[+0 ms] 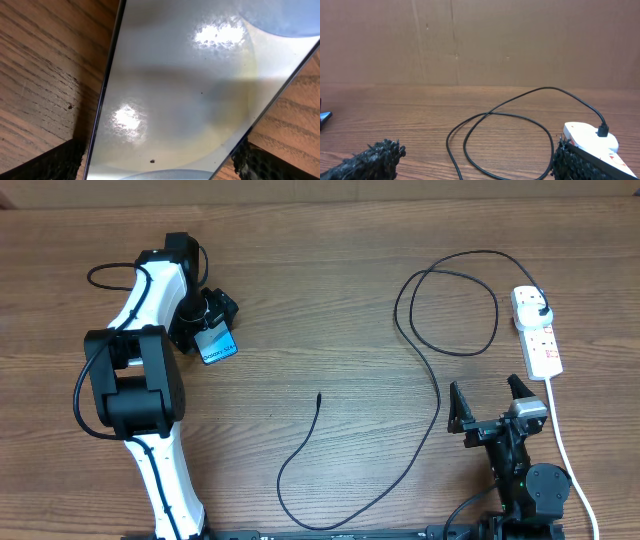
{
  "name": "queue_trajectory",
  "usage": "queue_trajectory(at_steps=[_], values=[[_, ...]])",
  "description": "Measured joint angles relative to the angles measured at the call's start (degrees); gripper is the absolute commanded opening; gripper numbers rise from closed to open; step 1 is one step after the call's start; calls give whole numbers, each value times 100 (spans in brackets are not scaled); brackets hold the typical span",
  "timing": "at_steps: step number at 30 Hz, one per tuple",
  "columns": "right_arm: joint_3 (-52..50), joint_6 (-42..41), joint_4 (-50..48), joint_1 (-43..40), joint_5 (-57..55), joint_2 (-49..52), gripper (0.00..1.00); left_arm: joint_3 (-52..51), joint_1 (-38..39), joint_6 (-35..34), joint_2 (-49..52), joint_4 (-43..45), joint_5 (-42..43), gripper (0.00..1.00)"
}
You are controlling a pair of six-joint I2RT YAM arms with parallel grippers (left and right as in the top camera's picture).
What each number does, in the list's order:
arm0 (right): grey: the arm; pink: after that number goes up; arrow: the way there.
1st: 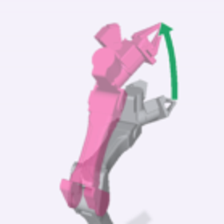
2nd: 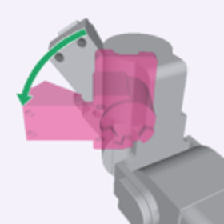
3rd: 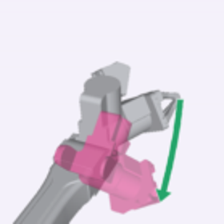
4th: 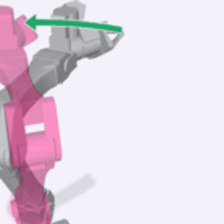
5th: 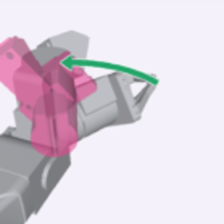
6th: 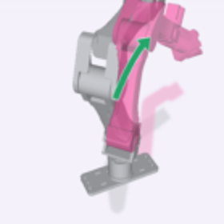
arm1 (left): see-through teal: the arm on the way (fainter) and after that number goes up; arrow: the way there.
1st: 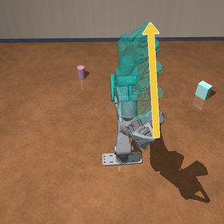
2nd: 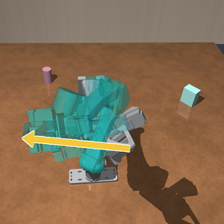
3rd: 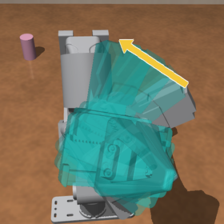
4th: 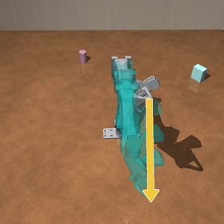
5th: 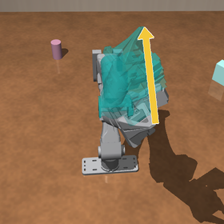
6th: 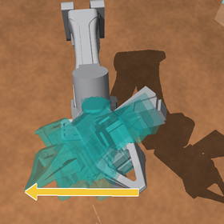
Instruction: Plug charger to phone and switch on socket
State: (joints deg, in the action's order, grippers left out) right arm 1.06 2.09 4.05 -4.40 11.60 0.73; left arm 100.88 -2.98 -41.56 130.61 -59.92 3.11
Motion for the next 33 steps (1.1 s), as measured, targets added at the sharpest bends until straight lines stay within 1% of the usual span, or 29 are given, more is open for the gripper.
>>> queue_trajectory(at_steps=[16,33], values=[[0,2,0,0,-2,0,100,-2,37,144,0,-24,-57,100],[0,0,-2,0,0,0,100,-2,37,149,0,-22,-57,100]])
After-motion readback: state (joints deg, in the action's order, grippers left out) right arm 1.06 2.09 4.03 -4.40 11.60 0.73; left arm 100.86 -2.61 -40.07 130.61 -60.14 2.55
